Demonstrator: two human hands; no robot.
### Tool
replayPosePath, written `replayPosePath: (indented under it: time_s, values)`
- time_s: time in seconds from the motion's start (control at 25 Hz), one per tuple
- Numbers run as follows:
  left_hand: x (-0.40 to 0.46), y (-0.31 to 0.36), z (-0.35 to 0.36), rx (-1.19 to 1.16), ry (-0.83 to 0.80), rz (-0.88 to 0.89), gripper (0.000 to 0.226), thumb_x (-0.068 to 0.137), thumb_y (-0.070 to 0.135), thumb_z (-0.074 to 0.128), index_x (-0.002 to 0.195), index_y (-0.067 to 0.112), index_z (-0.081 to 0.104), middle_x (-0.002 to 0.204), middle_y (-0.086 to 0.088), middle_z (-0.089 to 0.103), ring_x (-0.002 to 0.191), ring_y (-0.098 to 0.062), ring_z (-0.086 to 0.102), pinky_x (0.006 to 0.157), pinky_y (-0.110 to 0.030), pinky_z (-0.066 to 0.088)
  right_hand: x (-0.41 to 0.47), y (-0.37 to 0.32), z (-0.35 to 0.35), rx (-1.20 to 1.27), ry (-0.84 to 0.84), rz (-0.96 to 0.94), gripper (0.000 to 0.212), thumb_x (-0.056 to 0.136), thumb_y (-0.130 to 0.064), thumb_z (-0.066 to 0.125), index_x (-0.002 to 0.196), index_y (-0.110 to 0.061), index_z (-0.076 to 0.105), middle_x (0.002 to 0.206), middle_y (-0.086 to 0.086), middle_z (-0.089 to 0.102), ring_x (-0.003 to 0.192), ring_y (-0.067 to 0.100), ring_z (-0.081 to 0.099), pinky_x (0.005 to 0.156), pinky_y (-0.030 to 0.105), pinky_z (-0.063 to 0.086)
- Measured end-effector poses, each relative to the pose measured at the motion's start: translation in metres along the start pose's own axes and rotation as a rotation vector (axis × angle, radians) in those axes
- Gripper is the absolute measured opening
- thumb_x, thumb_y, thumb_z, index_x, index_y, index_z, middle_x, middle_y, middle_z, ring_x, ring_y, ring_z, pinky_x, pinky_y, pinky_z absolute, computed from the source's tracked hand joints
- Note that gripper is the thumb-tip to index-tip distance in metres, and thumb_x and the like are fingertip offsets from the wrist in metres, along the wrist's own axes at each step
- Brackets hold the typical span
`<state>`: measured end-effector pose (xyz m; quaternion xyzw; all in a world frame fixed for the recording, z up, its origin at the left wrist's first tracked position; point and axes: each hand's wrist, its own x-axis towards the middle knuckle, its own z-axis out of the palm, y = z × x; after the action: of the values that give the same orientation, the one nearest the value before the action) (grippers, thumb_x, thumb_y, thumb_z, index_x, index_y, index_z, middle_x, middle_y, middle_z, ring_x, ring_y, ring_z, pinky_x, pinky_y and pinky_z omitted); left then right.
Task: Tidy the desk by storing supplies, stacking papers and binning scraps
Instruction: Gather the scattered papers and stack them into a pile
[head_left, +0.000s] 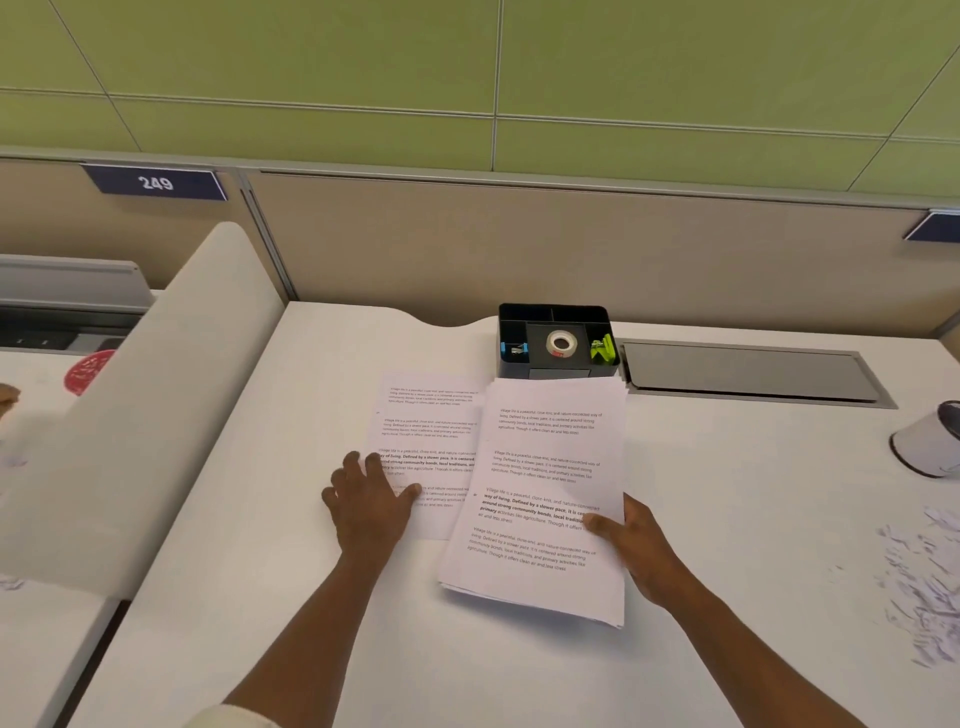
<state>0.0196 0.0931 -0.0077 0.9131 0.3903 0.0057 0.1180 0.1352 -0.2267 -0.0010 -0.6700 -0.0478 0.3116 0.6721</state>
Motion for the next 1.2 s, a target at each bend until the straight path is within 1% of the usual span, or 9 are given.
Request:
replayPosePath:
  time_s: [0.08,0.16,0.32,0.52,0.68,0.76,0.84,0.96,1.2]
  values:
    - [0.003,0.008,-0.005,0.031,-0.097,-0.148,0.096,0.077,0.065,0.07,0.145,0.009,0.032,0.134,-0.016,0.045,0.118,-0.036,0.049,0.098,-0.044,0.038,-0.001,0.001,0.0,0.005,0.006,0.007,0.035,0.088,-0.005,0.066,0.121,-0.015,0.064,0.117,0.008,0.073,0.104,0.03,0.071,0.078,0.033,0.059]
    - [0.012,0.016,-0.009,-0.003,-0.168,-0.236,0.108,0.071,0.061,0.078,0.148,0.008,0.023,0.132,-0.018,0.044,0.115,-0.037,0.053,0.099,-0.044,0.039,-0.003,0.0,-0.001,0.012,0.008,0.007,0.037,0.088,-0.005,0.066,0.124,-0.014,0.062,0.118,0.008,0.072,0.105,0.031,0.07,0.08,0.035,0.059]
    - [0.025,0.016,-0.013,-0.163,-0.264,-0.325,0.085,0.07,0.043,0.086,0.13,0.008,0.037,0.129,-0.015,0.053,0.117,-0.035,0.058,0.1,-0.044,0.041,-0.008,-0.003,-0.006,0.023,0.033,0.002,0.038,0.089,-0.004,0.065,0.125,-0.013,0.061,0.118,0.008,0.072,0.106,0.031,0.07,0.083,0.037,0.059]
    - [0.018,-0.008,-0.012,-0.441,-0.271,-0.13,0.045,0.083,0.023,0.076,0.123,0.013,0.059,0.124,-0.009,0.067,0.115,-0.033,0.062,0.096,-0.04,0.05,-0.017,-0.002,-0.016,0.036,0.085,0.014,0.039,0.089,-0.002,0.065,0.126,-0.012,0.06,0.118,0.009,0.072,0.105,0.033,0.07,0.092,0.049,0.055]
    - [0.005,-0.023,-0.026,-0.959,-0.265,-0.088,0.031,0.089,0.008,0.071,0.12,0.011,0.066,0.116,-0.008,0.073,0.109,-0.032,0.068,0.099,-0.048,0.052,-0.028,-0.001,-0.024,0.057,0.12,0.012,0.038,0.089,-0.002,0.065,0.126,-0.011,0.06,0.118,0.01,0.072,0.105,0.034,0.07,0.094,0.052,0.054]
    - [0.0,-0.03,-0.04,-1.224,-0.308,-0.086,0.03,0.088,0.005,0.073,0.117,0.014,0.068,0.112,-0.005,0.076,0.105,-0.027,0.072,0.095,-0.046,0.055,-0.035,-0.002,-0.028,0.065,0.132,0.002,0.038,0.089,-0.001,0.064,0.126,-0.011,0.061,0.118,0.01,0.072,0.104,0.033,0.07,0.093,0.05,0.055]
    - [-0.003,-0.032,-0.055,-1.35,-0.342,-0.041,0.035,0.084,0.012,0.078,0.117,0.018,0.069,0.115,-0.004,0.075,0.107,-0.026,0.071,0.094,-0.043,0.055,-0.038,-0.003,-0.032,0.071,0.155,-0.009,0.037,0.09,-0.001,0.064,0.126,-0.011,0.061,0.117,0.009,0.072,0.104,0.032,0.07,0.093,0.05,0.055]
    - [-0.014,-0.021,-0.075,-1.459,-0.455,0.026,0.048,0.079,0.023,0.079,0.124,0.017,0.066,0.125,-0.009,0.07,0.115,-0.031,0.067,0.094,-0.043,0.054,-0.041,-0.005,-0.036,0.082,0.185,-0.023,0.037,0.091,0.0,0.063,0.126,-0.012,0.061,0.117,0.008,0.072,0.105,0.032,0.07,0.095,0.051,0.054]
    - [-0.055,0.032,-0.085,-1.582,-0.646,0.156,0.05,0.086,0.017,0.072,0.133,0.009,0.058,0.13,-0.015,0.066,0.119,-0.033,0.064,0.091,-0.04,0.057,-0.046,-0.006,-0.026,0.096,0.134,-0.023,0.037,0.091,-0.001,0.064,0.125,-0.015,0.061,0.117,0.004,0.073,0.104,0.027,0.071,0.093,0.046,0.056]
